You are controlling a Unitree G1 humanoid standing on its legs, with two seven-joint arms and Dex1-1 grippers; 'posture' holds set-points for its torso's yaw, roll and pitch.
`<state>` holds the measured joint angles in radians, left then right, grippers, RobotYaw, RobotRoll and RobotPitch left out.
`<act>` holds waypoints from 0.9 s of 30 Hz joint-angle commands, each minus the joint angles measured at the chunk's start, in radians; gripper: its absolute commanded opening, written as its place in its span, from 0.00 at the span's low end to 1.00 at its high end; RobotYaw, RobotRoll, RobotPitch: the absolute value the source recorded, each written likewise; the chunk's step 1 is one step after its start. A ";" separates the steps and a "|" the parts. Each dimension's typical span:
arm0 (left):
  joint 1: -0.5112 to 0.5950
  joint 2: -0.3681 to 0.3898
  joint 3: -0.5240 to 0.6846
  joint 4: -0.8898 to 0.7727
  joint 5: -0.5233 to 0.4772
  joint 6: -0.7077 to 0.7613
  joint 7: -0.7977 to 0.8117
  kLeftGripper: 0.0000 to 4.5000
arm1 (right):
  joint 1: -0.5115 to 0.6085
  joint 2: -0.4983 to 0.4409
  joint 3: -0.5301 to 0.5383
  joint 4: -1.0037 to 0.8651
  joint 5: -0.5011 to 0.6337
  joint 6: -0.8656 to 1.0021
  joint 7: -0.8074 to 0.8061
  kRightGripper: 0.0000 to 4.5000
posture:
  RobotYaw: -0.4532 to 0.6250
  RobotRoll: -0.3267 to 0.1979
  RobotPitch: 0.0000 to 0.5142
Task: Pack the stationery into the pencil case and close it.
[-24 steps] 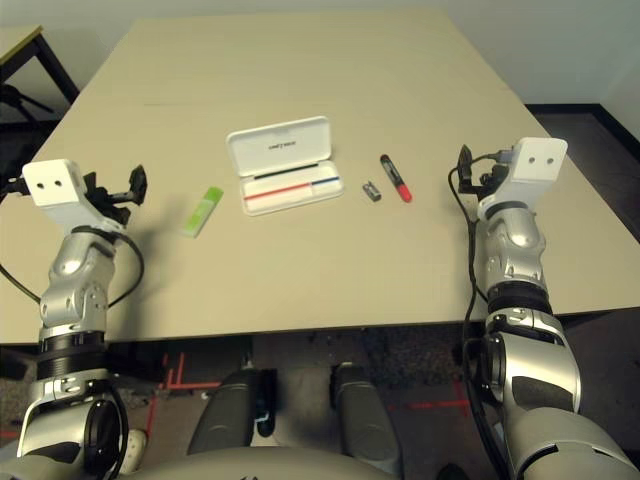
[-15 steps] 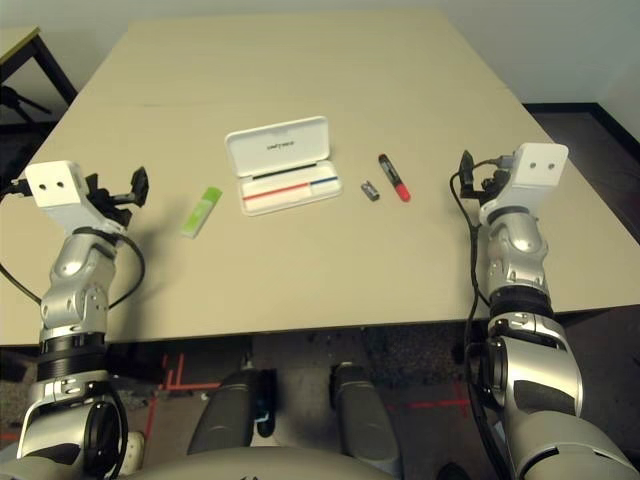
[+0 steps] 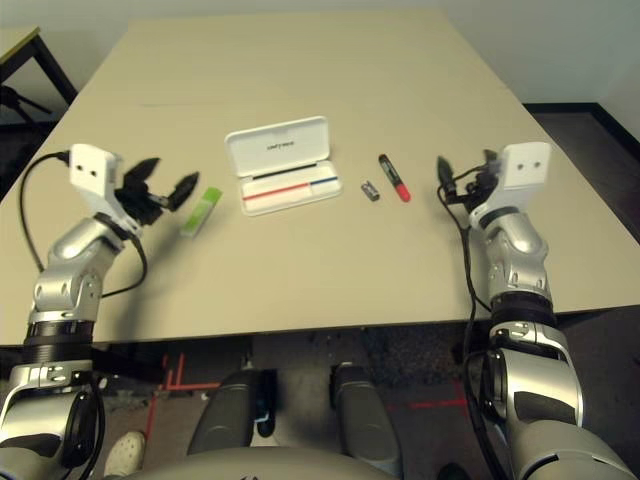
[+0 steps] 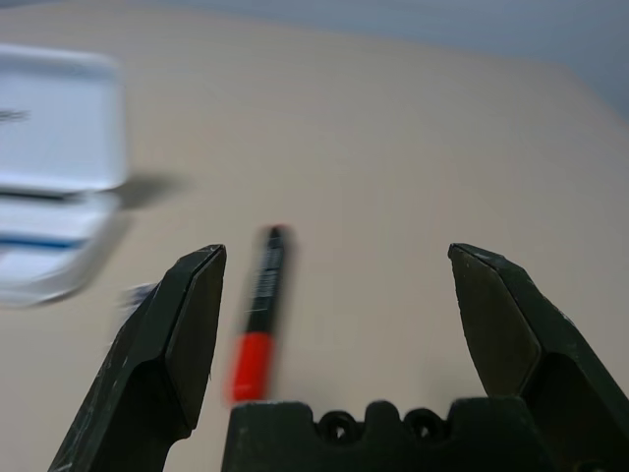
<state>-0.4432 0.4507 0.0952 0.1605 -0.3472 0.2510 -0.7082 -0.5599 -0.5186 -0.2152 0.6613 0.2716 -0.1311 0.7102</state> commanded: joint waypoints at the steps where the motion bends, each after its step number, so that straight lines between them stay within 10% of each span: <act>1: -0.042 0.030 -0.090 0.025 0.027 -0.002 -0.129 0.99 | 0.010 -0.066 0.069 -0.064 -0.003 0.052 0.188 1.00 | 0.37 0.62 0.23; 9: -0.153 0.024 -0.285 0.204 0.173 -0.109 -0.297 0.99 | -0.048 -0.173 0.170 -0.133 0.012 0.126 0.534 1.00 | 0.36 0.62 0.23; 27: -0.428 -0.116 -0.347 0.798 0.384 -0.273 -0.248 0.99 | -0.076 -0.170 0.162 -0.216 0.022 0.191 0.593 1.00 | 0.33 0.62 0.22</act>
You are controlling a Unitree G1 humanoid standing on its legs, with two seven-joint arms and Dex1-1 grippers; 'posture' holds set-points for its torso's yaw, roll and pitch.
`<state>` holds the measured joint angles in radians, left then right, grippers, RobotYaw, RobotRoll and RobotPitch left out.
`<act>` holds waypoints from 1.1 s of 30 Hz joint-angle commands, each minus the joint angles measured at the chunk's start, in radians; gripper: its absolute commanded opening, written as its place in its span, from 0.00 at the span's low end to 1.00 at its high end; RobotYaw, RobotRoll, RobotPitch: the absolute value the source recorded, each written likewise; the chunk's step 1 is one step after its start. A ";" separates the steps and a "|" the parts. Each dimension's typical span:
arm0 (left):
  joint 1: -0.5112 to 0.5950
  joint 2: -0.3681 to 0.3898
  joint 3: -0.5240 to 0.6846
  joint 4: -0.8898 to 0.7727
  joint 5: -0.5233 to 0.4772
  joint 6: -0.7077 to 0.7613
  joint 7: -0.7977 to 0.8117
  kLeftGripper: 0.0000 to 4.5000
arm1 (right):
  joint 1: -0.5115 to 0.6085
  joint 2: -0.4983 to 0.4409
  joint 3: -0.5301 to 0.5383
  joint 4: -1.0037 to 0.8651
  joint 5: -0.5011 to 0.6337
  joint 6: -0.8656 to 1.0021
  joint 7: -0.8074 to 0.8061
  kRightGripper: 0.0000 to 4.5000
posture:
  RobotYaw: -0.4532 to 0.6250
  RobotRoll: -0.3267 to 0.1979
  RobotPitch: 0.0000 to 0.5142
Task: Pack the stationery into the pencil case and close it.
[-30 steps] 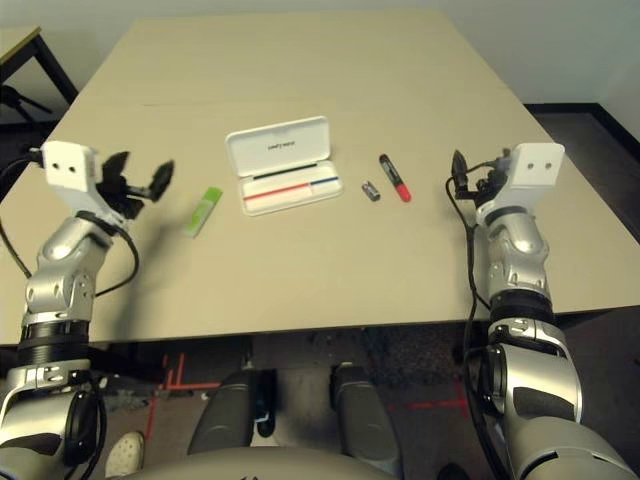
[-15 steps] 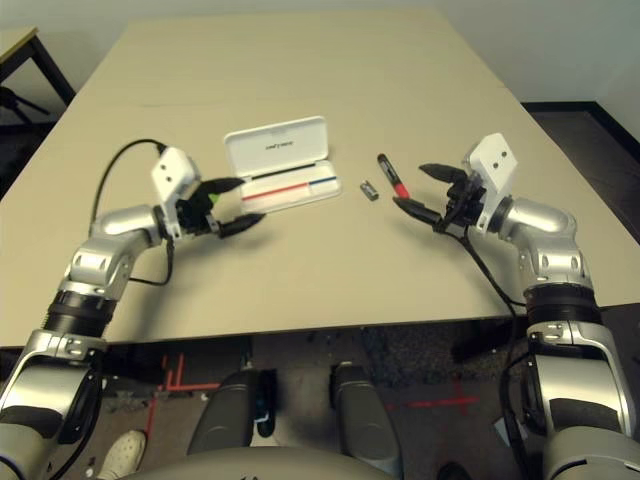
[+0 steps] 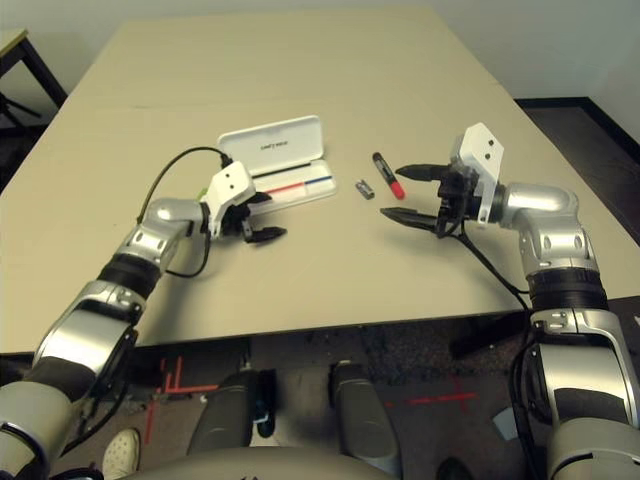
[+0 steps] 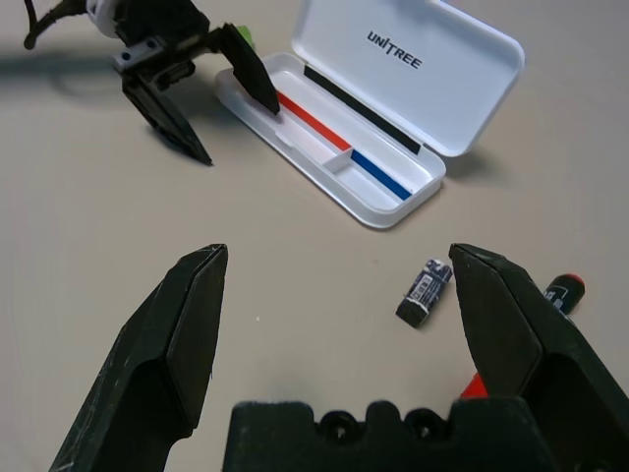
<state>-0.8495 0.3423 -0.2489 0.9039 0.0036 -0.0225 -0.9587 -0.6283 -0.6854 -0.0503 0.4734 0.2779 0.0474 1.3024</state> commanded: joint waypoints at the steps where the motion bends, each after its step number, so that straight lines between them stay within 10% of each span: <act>1: -0.028 -0.008 -0.006 0.066 0.040 0.003 0.003 0.99 | -0.007 -0.003 -0.004 -0.032 0.017 0.015 0.000 1.00 | 0.33 0.62 0.22; 9: -0.049 -0.009 -0.016 0.106 0.068 0.061 -0.037 0.86 | -0.005 -0.001 -0.005 -0.042 0.023 0.016 -0.012 1.00 | 0.33 0.62 0.22; 19: -0.051 -0.003 -0.013 0.088 0.077 0.075 -0.067 0.02 | -0.003 0.007 -0.003 -0.039 0.027 0.009 -0.025 1.00 | 0.33 0.62 0.20; 33: 0.010 0.056 -0.002 -0.145 0.041 0.054 -0.179 0.01 | 0.010 -0.023 -0.017 -0.019 0.030 0.004 -0.010 1.00 | 0.35 0.62 0.22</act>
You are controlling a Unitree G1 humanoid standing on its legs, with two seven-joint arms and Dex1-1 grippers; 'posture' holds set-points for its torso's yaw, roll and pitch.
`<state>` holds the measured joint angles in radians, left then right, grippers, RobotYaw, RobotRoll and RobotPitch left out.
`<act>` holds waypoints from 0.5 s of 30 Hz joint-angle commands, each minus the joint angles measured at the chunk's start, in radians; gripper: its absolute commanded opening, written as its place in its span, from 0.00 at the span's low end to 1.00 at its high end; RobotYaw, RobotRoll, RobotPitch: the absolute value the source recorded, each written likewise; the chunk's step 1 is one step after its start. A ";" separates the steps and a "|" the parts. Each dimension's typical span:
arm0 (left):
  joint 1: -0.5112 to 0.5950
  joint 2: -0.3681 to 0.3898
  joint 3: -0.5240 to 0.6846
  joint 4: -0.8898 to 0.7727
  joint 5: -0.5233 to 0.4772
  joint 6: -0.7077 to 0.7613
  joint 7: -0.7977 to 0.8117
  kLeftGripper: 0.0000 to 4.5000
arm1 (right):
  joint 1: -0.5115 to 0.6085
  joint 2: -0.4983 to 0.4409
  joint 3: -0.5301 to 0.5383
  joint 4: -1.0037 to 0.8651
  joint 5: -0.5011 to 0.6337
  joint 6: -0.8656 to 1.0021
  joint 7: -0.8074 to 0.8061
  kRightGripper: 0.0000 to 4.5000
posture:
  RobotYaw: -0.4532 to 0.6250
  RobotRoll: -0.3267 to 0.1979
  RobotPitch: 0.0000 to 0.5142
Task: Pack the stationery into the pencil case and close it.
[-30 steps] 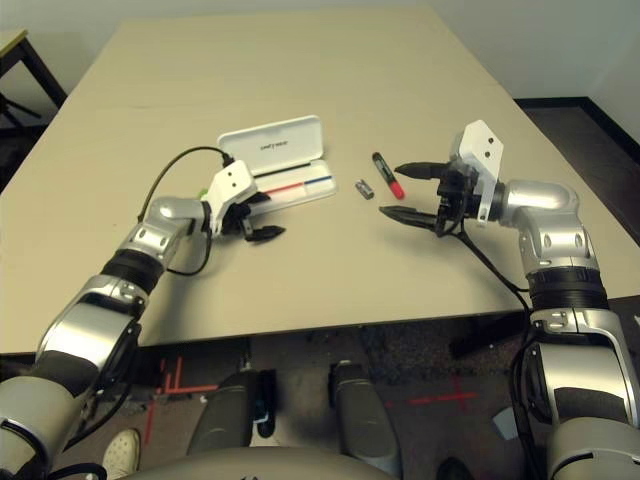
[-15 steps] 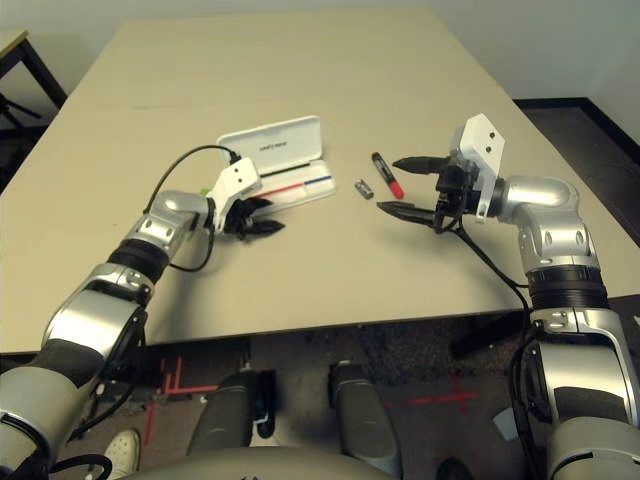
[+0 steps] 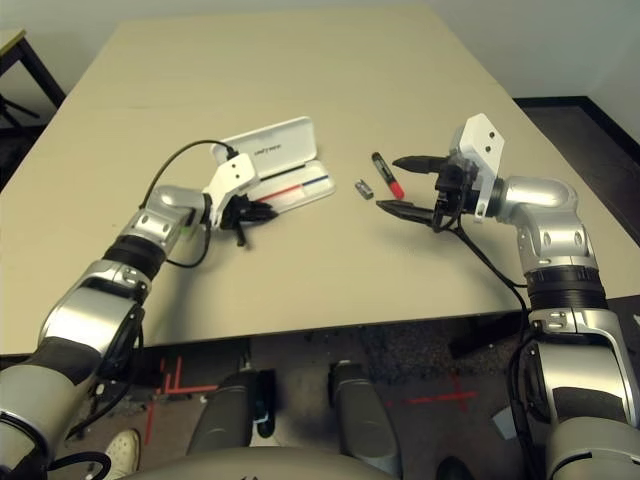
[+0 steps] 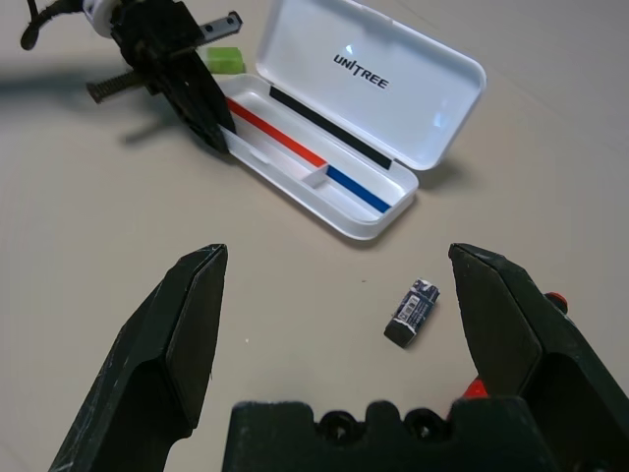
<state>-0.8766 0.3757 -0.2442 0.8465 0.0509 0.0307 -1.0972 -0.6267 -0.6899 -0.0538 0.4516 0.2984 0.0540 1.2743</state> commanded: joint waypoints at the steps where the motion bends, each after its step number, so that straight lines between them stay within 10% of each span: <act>1: 0.058 0.035 -0.007 -0.129 -0.011 0.002 -0.055 0.01 | 0.014 -0.026 -0.013 0.003 0.011 -0.002 0.028 1.00 | 0.35 0.62 0.22; 15: 0.314 0.195 -0.003 -0.786 -0.140 0.179 -0.168 0.01 | 0.018 -0.118 -0.022 0.024 0.035 0.015 0.140 1.00 | 0.38 0.62 0.24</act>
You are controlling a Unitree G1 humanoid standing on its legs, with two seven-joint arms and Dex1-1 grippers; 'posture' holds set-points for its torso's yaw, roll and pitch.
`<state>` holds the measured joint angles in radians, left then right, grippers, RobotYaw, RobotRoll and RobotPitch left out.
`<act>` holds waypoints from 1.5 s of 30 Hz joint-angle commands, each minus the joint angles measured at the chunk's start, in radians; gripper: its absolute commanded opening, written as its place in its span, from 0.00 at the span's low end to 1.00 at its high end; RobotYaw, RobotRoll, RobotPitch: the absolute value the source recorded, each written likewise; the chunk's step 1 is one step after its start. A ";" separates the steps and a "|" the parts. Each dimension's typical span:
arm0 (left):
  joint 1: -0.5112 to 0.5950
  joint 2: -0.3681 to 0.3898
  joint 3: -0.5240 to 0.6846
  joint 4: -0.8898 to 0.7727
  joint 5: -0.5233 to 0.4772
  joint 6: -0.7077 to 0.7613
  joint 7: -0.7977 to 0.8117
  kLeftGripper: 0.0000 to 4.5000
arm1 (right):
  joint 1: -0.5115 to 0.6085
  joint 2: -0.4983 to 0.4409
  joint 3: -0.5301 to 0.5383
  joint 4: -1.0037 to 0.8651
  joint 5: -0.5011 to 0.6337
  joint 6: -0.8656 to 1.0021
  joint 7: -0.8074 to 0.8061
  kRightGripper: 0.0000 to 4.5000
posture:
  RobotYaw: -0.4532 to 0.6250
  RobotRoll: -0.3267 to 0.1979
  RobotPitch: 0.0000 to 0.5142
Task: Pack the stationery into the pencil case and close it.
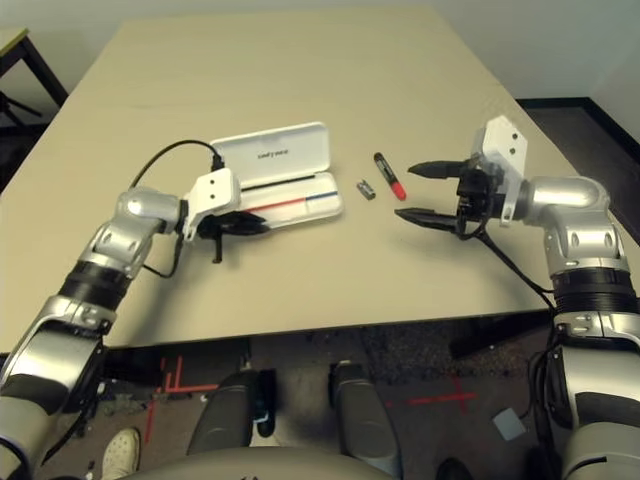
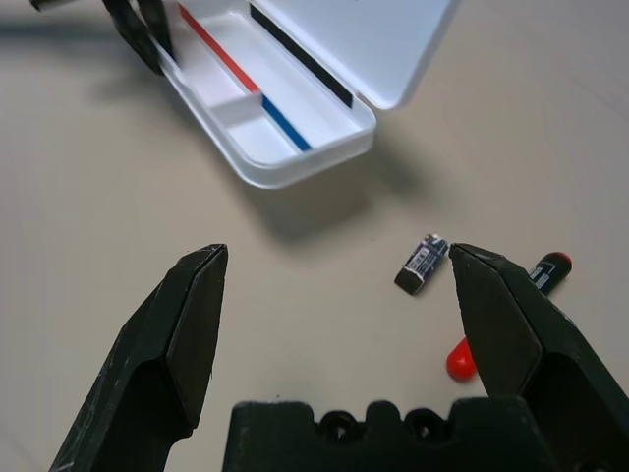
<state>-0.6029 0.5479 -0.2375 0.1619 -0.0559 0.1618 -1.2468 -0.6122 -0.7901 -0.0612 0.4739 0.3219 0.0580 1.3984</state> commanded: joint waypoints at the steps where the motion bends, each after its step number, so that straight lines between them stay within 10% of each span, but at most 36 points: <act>1: 0.052 0.026 -0.012 -0.126 -0.038 0.066 -0.015 0.01 | 0.005 -0.019 -0.015 0.001 0.013 0.014 0.017 1.00 | 0.38 0.62 0.24; 30: 0.214 0.031 -0.152 -0.098 0.043 -0.122 0.053 0.01 | 0.065 -0.009 -0.008 -0.127 0.047 0.091 -0.032 1.00 | 0.36 0.62 0.24; 42: 0.232 0.054 -0.064 -0.298 -0.145 0.060 0.006 0.96 | 0.036 0.020 -0.028 -0.107 0.035 0.302 -0.238 1.00 | 0.38 0.62 0.24; 45: 0.241 0.106 -0.033 -0.370 -0.215 0.126 -0.036 0.99 | 0.010 0.034 -0.026 -0.086 0.019 0.345 -0.317 1.00 | 0.39 0.62 0.24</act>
<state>-0.3772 0.6304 -0.2895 -0.1711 -0.2302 0.2511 -1.2588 -0.5863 -0.7650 -0.0690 0.3704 0.3498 0.3773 1.1142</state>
